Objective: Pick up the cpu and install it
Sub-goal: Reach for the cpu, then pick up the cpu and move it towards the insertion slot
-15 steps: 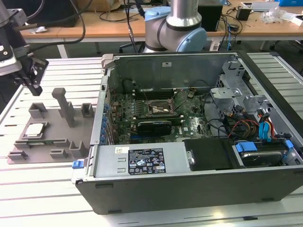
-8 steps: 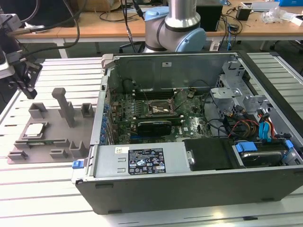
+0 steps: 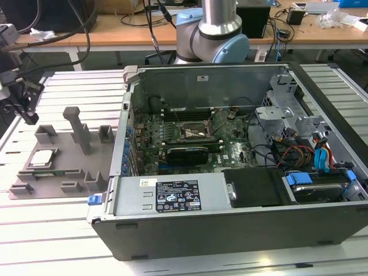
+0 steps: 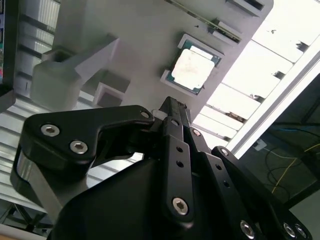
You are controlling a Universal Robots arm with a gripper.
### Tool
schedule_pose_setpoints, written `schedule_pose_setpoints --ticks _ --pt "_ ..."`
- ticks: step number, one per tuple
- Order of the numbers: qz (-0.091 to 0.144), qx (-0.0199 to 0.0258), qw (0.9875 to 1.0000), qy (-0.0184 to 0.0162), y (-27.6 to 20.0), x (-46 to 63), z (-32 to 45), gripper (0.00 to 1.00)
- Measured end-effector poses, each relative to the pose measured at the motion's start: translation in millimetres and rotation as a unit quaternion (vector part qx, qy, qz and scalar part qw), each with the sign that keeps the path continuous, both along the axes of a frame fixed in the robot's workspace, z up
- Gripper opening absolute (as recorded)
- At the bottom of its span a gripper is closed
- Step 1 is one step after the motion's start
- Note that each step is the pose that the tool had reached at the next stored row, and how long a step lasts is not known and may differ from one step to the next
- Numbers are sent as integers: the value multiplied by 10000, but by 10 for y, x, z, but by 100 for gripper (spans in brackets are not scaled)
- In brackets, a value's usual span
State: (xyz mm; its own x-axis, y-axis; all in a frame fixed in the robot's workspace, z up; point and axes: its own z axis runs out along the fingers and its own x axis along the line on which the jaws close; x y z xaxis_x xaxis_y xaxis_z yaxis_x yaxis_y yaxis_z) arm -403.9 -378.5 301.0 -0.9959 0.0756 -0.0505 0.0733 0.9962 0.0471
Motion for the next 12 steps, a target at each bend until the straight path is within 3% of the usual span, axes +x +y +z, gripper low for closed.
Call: schedule_pose_setpoints --ticks 5,12 --pt "0 0 10000 0 0 -69 -30 11" --pt "0 -1 10000 0 0 -81 -31 11"
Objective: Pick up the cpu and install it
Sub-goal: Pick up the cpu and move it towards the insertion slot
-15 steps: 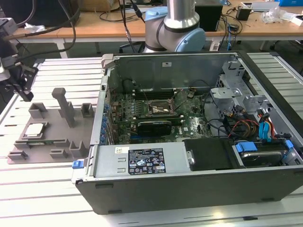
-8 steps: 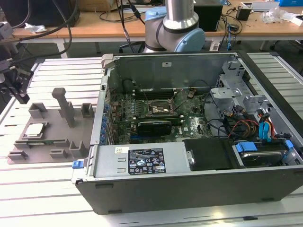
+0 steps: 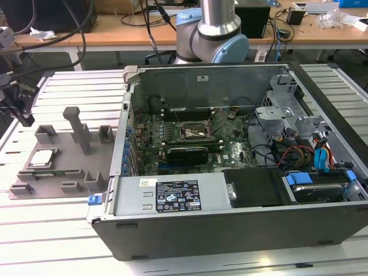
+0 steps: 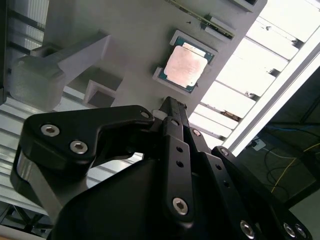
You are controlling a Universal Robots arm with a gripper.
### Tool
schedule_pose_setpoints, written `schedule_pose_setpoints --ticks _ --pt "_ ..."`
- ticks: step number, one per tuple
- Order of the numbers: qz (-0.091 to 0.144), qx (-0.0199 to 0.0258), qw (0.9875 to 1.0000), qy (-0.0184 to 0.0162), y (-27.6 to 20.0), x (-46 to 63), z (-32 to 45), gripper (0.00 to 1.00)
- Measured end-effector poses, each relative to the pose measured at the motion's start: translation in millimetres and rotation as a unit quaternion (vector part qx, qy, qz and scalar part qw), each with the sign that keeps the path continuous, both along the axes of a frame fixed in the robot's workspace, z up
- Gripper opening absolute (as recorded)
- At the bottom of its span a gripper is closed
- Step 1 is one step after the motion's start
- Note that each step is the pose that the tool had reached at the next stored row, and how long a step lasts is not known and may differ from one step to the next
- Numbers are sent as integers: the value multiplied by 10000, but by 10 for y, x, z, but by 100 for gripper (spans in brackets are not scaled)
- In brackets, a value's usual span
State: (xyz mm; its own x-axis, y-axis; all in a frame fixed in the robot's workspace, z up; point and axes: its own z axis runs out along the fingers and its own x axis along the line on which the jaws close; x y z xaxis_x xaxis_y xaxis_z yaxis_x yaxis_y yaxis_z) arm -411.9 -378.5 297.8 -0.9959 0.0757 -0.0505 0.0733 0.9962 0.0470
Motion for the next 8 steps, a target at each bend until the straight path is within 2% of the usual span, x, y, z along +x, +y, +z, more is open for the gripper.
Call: schedule_pose_setpoints --ticks 8 --pt "0 0 10000 0 0 -2 0 11"
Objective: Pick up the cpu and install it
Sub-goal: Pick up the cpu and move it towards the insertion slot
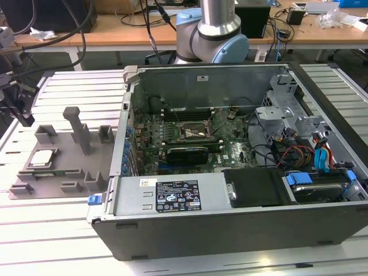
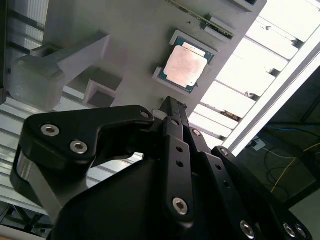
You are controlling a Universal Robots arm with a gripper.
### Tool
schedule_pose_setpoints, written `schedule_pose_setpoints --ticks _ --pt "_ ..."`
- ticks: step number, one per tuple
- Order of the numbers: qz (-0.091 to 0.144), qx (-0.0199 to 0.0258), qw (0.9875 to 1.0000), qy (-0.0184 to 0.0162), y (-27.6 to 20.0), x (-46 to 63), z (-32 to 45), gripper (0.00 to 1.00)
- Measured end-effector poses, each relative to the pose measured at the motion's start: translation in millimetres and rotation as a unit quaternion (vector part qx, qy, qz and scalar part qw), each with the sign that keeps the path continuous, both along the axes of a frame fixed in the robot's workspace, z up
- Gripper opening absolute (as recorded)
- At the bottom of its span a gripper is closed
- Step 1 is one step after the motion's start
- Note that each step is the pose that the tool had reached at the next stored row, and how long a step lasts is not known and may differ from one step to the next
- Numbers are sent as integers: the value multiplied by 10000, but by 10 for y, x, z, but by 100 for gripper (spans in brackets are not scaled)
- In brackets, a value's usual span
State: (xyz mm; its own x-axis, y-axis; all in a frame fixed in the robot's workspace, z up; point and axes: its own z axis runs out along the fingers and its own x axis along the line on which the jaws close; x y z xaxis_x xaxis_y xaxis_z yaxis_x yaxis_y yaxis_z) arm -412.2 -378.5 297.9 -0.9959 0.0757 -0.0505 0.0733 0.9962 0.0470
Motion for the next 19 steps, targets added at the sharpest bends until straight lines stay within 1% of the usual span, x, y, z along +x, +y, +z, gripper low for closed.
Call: schedule_pose_setpoints --ticks 2,3,5,9,12,15,19 --pt "0 0 10000 0 0 0 -16 11" --pt "0 0 10000 0 0 0 -46 11" --pt "0 0 10000 0 0 0 -76 11" --pt "-1 0 10000 0 -2 -2 -159 11" --pt "0 0 10000 0 -19 -4 -219 11" --pt "0 0 10000 0 -54 -9 -294 11" --pt "-1 0 10000 0 -65 -19 -377 11"
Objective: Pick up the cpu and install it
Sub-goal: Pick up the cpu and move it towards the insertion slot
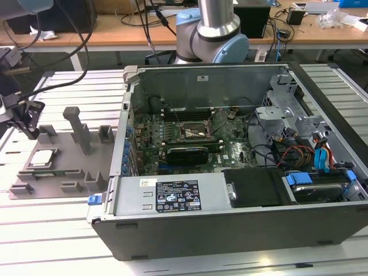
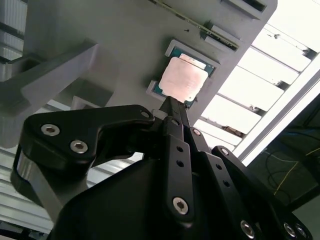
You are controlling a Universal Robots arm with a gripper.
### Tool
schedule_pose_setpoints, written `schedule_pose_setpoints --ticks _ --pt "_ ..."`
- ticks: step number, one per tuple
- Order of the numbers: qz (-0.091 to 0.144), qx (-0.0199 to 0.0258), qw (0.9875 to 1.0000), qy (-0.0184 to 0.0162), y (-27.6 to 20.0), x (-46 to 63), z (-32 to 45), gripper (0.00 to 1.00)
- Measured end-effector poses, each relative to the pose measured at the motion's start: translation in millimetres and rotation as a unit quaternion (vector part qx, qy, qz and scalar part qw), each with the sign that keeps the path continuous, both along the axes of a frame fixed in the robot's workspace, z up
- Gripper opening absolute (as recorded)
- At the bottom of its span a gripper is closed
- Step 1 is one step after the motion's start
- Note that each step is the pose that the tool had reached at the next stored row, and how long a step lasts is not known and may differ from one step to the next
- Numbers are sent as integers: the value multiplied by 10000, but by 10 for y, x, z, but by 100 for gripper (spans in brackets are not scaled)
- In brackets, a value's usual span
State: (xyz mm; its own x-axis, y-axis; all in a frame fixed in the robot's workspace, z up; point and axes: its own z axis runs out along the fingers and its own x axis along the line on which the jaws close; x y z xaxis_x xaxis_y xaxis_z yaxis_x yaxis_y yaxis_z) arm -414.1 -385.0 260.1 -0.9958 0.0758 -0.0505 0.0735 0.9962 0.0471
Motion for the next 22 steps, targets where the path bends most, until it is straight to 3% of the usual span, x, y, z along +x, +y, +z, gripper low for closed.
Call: schedule_pose_setpoints --ticks 8,11,22 --pt "1 0 10000 0 -4 -46 -191 11" --pt "2 0 10000 0 -8 -67 -296 11" --pt "1 0 10000 1 -18 -117 -496 11"
